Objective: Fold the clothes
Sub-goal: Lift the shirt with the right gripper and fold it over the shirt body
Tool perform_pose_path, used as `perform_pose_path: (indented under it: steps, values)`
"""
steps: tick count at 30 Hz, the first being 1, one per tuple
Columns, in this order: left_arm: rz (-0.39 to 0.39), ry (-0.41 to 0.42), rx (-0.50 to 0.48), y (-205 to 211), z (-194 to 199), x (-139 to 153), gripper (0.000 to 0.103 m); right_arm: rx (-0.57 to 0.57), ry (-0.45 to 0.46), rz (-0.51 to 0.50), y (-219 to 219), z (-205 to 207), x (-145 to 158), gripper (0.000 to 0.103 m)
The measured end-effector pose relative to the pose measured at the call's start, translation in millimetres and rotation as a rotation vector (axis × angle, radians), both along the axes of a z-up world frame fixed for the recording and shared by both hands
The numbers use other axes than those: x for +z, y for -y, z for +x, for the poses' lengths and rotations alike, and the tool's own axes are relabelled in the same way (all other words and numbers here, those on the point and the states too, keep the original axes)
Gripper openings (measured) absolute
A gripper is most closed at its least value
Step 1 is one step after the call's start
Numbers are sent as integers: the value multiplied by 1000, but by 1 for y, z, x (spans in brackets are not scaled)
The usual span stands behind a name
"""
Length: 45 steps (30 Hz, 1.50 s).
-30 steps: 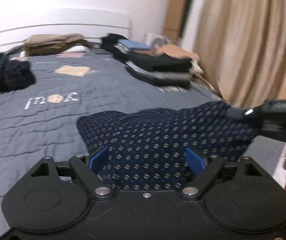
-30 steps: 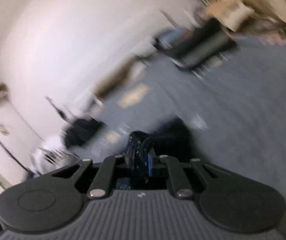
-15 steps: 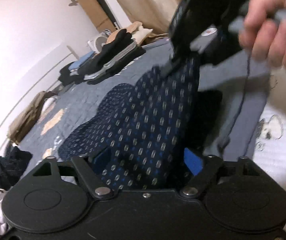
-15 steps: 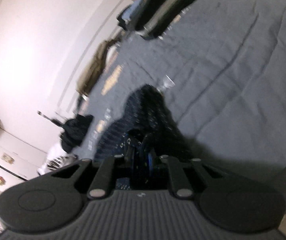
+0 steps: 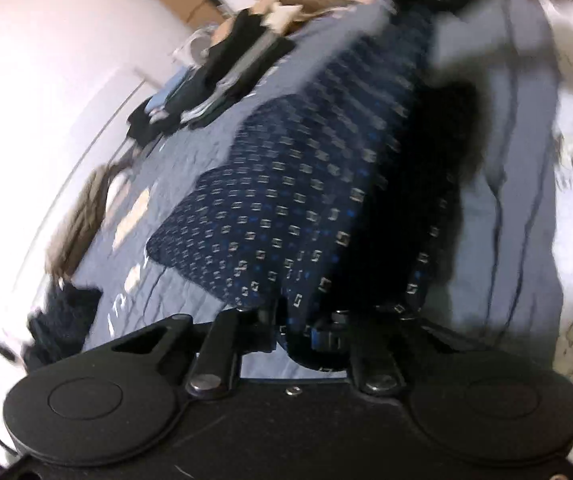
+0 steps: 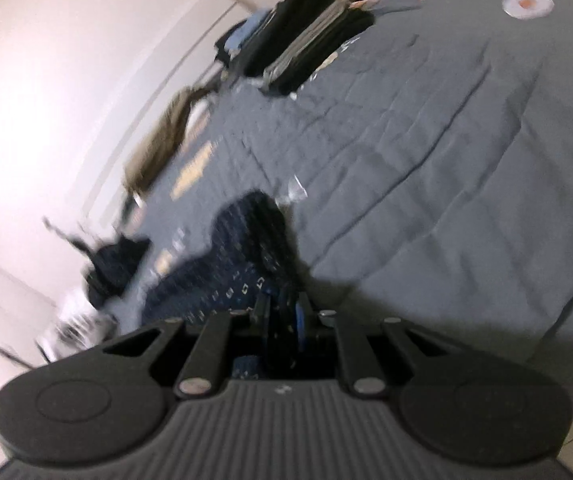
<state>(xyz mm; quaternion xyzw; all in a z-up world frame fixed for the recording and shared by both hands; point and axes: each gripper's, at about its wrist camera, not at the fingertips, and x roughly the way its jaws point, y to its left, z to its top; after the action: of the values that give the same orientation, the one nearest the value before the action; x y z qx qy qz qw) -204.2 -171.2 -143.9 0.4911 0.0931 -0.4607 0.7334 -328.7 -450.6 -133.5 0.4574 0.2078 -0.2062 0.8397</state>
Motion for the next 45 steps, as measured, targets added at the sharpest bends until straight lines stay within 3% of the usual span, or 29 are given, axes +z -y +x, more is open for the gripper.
perform_pose_path:
  steps: [5, 9, 11, 13, 16, 18, 19, 24, 29, 33, 34, 36, 37, 38, 40, 45]
  values:
    - [64, 80, -9, 5, -7, -24, 29, 34, -89, -32, -8, 14, -14, 12]
    - [27, 124, -70, 6, -20, -23, 28, 40, -114, -75, -12, 17, -15, 12]
    - [109, 166, -71, 4, -17, -32, 15, 48, -128, -111, -17, 18, -14, 13]
    - [146, 149, -60, -3, -10, -29, 16, 69, -143, -143, -20, 21, -14, 13]
    - [86, 90, -27, -6, -4, -12, 21, 83, -169, -190, -25, 26, -13, 13]
    - [61, 71, -22, -7, -5, -12, 30, 96, -199, -242, -30, 30, -9, 13]
    - [66, 79, -23, -6, -7, -16, 40, 101, -209, -262, -32, 32, -8, 13]
    - [79, 92, -16, -4, -7, -25, 44, 116, -238, -325, -39, 34, -2, 14]
    - [58, 104, 0, 3, 0, -24, 57, 130, -263, -362, -42, 36, 2, 18]
    - [49, 110, 2, 5, -1, -28, 57, 142, -288, -409, -46, 38, 3, 24]
    - [46, 116, -4, 5, -1, -29, 55, 145, -292, -410, -46, 39, 1, 25]
    - [49, 137, -13, 6, -3, -34, 40, 155, -291, -408, -45, 39, -3, 25]
    - [58, 155, -14, 8, -4, -37, 22, 163, -288, -400, -44, 40, -6, 25]
    - [67, 174, -16, 9, -4, -40, 16, 172, -284, -390, -43, 41, -9, 20]
    - [72, 166, -22, 5, -5, -37, 10, 183, -275, -361, -41, 43, -12, 16]
    - [77, 99, 0, -20, -4, -8, 8, 234, -267, -339, -48, 46, -8, 14]
